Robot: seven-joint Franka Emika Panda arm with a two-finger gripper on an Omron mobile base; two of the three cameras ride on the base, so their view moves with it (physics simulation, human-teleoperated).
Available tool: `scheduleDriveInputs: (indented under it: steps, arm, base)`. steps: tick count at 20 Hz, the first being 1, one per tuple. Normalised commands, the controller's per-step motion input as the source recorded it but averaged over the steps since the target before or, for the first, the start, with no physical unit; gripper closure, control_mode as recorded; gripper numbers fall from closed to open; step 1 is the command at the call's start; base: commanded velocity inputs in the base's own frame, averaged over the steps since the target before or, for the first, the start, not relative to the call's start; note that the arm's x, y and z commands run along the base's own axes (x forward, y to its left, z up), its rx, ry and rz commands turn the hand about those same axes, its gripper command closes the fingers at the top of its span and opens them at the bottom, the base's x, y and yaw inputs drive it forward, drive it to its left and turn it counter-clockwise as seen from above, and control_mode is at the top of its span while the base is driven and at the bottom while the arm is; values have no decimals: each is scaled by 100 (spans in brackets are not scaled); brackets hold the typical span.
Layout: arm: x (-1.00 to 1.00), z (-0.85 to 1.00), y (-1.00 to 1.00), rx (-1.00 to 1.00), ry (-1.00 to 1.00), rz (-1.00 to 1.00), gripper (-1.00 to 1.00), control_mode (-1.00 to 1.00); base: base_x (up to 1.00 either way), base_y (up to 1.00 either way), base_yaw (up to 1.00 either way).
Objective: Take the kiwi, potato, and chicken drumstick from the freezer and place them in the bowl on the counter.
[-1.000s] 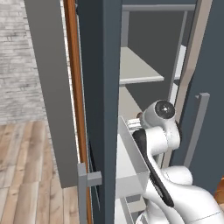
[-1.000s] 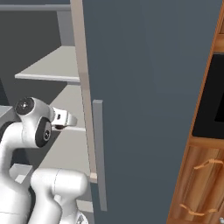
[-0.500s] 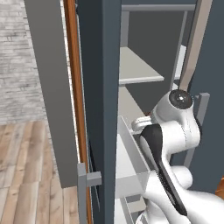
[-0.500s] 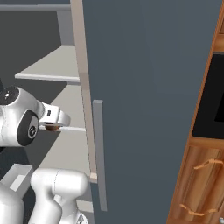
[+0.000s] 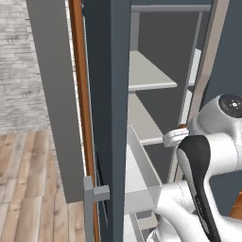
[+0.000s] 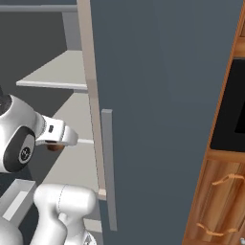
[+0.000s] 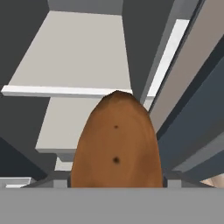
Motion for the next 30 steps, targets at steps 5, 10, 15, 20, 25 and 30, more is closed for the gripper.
scheduleDriveInputs:
  steps: [5, 10, 15, 20, 25, 30]
  arm:
    - [-28, 34, -7, 2, 0, 0, 100, -100]
    - [-17, 49, -1, 0, 0, 0, 100, -100]
    - [-39, 52, -4, 0, 0, 0, 100, -100]
    - [-37, 10, -11, 2, 0, 0, 100, -100]
    - [-10, 0, 0, 0, 0, 0, 100, 100]
    - [0, 0, 0, 0, 0, 0, 100, 100]
  base:
    - [0, 0, 0]
    - [0, 0, 0]
    - [0, 0, 0]
    - [0, 0, 0]
    - [-16, 0, 0]
    - [-91, -73, 21]
